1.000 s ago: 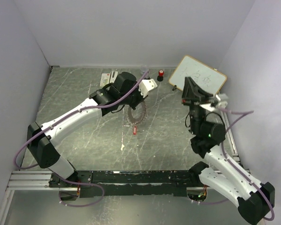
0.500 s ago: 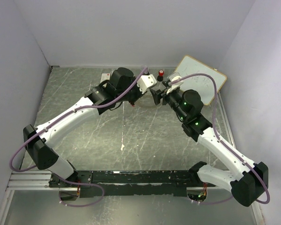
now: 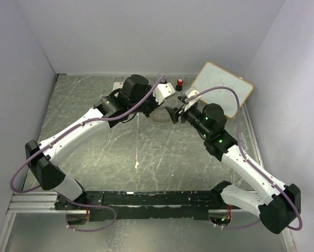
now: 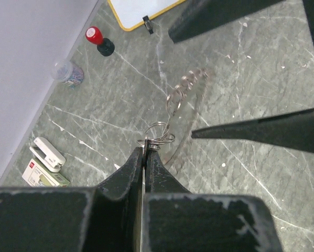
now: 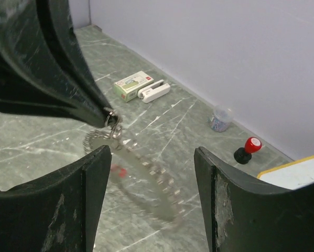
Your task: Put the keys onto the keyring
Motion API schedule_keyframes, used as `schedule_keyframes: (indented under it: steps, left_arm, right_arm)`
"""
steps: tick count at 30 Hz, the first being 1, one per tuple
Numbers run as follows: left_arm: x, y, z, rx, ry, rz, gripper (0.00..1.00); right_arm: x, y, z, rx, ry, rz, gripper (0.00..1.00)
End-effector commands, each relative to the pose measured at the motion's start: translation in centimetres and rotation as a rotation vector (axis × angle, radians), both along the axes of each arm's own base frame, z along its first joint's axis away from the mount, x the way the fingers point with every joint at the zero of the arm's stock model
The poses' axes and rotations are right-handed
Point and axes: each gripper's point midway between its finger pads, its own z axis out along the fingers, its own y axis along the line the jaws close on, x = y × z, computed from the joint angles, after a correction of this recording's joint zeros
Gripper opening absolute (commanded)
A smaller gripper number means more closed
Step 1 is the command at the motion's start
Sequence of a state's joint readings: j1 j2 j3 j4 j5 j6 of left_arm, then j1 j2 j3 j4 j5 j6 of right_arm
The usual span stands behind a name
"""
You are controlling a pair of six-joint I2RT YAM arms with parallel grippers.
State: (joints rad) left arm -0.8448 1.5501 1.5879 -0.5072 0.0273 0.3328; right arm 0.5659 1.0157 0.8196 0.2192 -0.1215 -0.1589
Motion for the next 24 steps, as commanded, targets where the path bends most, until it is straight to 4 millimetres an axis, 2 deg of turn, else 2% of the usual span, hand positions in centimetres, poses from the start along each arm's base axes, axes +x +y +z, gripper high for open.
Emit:
schedule_keyframes:
  steps: [1, 7, 24]
  left_arm:
    - [0.3, -0.3, 4.2, -0.077, -0.071, -0.007, 0.07]
    - [0.4, -0.7, 4.3, -0.079, -0.067, -0.016, 0.07]
    - [0.1, -1.6, 3.4, -0.078, -0.035, -0.049, 0.07]
  right_arm:
    - [-0.9, 1.0, -0.8, -0.024, 0.003, 0.077, 0.64]
    - [-0.8, 1.9, -1.7, -0.035, 0.036, 0.117, 0.61]
    - [0.4, 4.1, -1.1, 0.008, 0.025, 0.143, 0.49]
